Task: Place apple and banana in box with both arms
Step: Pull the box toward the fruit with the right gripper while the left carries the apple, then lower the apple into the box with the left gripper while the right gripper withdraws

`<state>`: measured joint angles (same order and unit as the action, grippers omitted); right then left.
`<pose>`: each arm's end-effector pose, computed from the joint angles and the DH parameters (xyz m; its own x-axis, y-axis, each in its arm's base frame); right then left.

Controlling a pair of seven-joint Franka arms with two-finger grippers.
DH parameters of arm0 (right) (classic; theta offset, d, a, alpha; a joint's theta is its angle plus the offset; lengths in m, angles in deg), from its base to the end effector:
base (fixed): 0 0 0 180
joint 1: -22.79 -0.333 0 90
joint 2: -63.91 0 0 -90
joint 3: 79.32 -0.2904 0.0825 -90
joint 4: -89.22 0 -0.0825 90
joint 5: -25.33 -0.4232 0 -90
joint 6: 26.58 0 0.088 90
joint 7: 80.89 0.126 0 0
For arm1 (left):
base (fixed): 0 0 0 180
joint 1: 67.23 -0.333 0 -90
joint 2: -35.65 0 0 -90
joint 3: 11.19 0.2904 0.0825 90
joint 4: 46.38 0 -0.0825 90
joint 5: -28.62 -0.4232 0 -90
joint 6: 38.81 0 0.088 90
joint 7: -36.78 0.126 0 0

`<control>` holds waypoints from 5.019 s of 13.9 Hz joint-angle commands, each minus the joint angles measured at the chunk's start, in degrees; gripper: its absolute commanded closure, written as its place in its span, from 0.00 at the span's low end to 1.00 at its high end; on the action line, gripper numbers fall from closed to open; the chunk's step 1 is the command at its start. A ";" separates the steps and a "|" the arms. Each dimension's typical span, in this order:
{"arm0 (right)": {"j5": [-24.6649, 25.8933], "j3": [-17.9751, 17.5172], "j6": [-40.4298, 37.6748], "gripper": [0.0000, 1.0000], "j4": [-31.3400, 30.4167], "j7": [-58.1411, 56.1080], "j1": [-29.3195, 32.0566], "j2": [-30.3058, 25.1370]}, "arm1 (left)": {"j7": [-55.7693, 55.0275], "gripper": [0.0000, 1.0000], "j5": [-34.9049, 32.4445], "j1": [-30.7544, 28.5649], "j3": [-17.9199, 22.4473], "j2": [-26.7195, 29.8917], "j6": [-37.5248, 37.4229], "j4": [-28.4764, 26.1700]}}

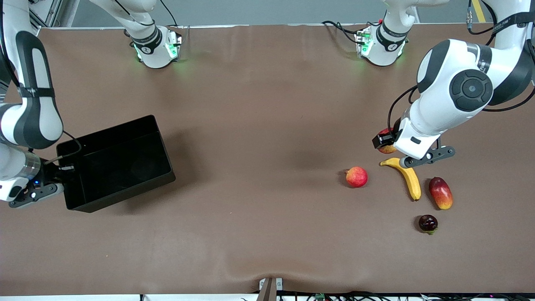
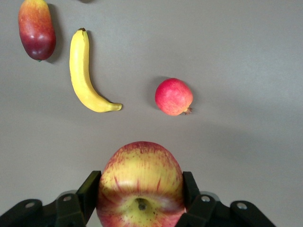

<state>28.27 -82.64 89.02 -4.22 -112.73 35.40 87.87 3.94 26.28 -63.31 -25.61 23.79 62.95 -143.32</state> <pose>0.6809 -0.1184 0.3151 0.9158 0.4000 -0.0378 0.4003 -0.9164 0.0025 0.6102 -0.1901 0.4099 0.9643 0.2435 -0.1041 0.2392 -0.9696 -0.0524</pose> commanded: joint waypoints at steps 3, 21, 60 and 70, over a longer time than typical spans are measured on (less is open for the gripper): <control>-2.85 -0.72 -0.74 1.00 -0.78 4.82 -5.39 -3.22 | -2.14 1.00 0.14 -0.23 -0.17 1.13 0.02 -1.67; -7.33 -0.63 5.50 1.00 -5.97 57.36 -41.68 0.38 | -26.49 1.00 0.14 14.27 -0.52 -7.48 9.33 -1.23; -7.24 -0.19 -20.47 0.00 -8.99 28.58 -5.94 -25.55 | -25.12 0.00 -12.52 12.01 -0.70 -11.26 4.61 8.07; -5.84 3.32 -36.24 0.00 5.81 28.93 -8.38 -25.80 | 6.27 0.00 -9.09 -9.78 -0.52 -9.32 1.94 6.69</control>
<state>21.92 -80.84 54.16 0.37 -83.80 28.56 61.86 6.59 16.37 -70.01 -25.68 15.08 65.03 -135.01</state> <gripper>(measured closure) 0.000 0.000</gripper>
